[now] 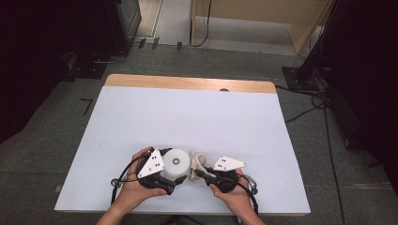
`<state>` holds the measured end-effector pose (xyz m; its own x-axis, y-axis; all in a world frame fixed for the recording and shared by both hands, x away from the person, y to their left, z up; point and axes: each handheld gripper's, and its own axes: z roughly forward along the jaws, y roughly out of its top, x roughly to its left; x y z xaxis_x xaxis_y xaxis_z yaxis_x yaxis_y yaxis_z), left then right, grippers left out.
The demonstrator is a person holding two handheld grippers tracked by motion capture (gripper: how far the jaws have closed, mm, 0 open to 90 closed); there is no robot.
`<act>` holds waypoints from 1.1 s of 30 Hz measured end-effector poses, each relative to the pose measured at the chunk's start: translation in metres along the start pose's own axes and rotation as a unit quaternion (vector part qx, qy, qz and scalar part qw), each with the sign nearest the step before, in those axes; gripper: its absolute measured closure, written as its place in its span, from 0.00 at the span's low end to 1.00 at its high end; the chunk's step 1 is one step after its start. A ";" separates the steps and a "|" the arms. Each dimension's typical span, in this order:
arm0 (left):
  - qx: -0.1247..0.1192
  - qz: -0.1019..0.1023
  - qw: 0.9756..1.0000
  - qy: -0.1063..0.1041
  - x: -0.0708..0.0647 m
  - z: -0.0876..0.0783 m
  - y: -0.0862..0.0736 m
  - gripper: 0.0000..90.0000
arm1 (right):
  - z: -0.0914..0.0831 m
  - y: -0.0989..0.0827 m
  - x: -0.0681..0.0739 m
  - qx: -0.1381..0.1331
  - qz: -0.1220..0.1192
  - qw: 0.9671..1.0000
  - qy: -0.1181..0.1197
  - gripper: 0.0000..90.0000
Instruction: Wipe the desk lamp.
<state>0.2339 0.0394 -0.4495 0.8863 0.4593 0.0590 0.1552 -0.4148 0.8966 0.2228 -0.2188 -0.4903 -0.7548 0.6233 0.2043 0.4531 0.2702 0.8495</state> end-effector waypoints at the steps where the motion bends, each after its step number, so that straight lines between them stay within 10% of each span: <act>1: 0.002 -0.002 1.000 0.008 -0.002 0.001 0.001 0.02 | 0.000 0.000 0.000 0.000 0.000 1.000 0.000 0.89; 14: 0.010 -0.020 0.996 0.085 -0.017 0.005 0.004 0.07 | -0.002 0.001 -0.001 -0.003 -0.001 1.000 -0.005 0.89; 27: 0.001 -0.039 0.998 0.056 -0.010 0.004 0.001 0.10 | -0.004 0.001 -0.001 -0.006 -0.002 1.000 -0.006 0.89; 33: -0.012 -0.035 0.999 -0.008 0.004 0.002 0.000 0.10 | -0.005 0.002 0.000 -0.011 -0.005 1.000 -0.004 0.89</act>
<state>0.2384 0.0397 -0.4500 0.8810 0.4730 -0.0115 0.2067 -0.3630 0.9086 0.2215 -0.2222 -0.4859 -0.7549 0.6269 0.1925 0.4354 0.2596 0.8620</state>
